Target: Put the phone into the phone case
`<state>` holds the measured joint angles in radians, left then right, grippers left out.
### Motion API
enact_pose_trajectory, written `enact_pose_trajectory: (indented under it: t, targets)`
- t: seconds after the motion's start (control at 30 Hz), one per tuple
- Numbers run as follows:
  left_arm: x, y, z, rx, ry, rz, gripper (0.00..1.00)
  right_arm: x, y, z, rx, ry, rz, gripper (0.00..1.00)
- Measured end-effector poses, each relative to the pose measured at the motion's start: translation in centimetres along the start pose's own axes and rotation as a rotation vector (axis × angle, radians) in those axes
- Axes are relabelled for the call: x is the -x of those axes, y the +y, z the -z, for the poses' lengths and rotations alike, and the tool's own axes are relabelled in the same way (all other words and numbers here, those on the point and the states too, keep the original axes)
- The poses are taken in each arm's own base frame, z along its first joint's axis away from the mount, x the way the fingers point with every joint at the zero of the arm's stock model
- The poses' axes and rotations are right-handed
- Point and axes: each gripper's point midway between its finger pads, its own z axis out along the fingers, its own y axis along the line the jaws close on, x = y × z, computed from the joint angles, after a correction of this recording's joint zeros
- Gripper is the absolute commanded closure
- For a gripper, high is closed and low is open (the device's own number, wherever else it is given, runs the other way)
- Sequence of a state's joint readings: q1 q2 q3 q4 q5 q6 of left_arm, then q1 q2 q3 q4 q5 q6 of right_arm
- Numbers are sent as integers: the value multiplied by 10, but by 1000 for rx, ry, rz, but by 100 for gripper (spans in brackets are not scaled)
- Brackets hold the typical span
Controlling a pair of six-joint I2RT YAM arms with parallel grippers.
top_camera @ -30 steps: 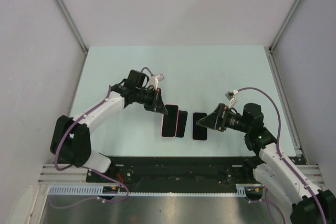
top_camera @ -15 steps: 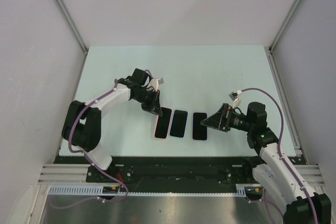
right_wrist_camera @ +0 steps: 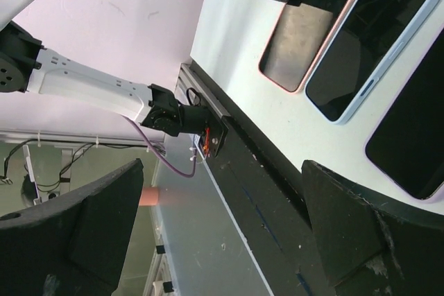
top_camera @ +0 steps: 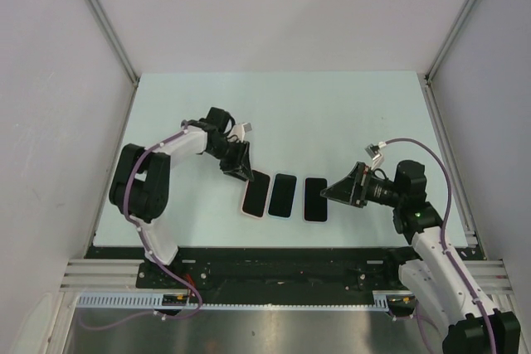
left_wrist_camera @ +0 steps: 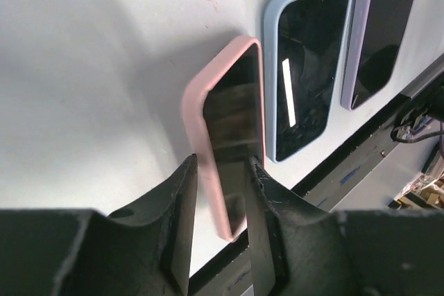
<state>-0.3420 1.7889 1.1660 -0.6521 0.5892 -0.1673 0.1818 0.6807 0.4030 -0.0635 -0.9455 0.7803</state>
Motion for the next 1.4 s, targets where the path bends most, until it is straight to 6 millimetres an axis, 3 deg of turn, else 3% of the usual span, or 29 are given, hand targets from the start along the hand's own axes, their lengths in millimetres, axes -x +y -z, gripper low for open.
enact_pose_trajectory:
  t: [0.27, 0.43, 0.47, 0.6, 0.73, 0.9, 1.1, 1.4]
  targets:
    - [18, 5, 4, 16, -28, 5, 55, 1, -1, 3, -11, -4, -18, 0]
    - [19, 8, 8, 42, -41, 5, 44, 1, 1, 6, -30, -4, -6, 0]
    - [21, 6, 12, 43, -54, -3, 37, 2, 1, 7, -40, -6, -3, 0]
    - [29, -20, 45, 14, -173, -68, 14, 12, 8, 13, -105, -26, 19, 0]
    - [35, -66, 103, -53, -401, -191, 7, 29, 30, 22, -135, -70, 77, 0]
    - [17, -110, 157, -172, -673, -324, 0, 43, 51, 34, -170, -126, 147, 0]
    - [-24, -119, 162, -277, -784, -372, 0, 55, 61, 50, -227, -221, 206, 0]
    - [-41, -135, 184, -327, -889, -479, 0, 65, 48, 60, -320, -295, 209, 0]
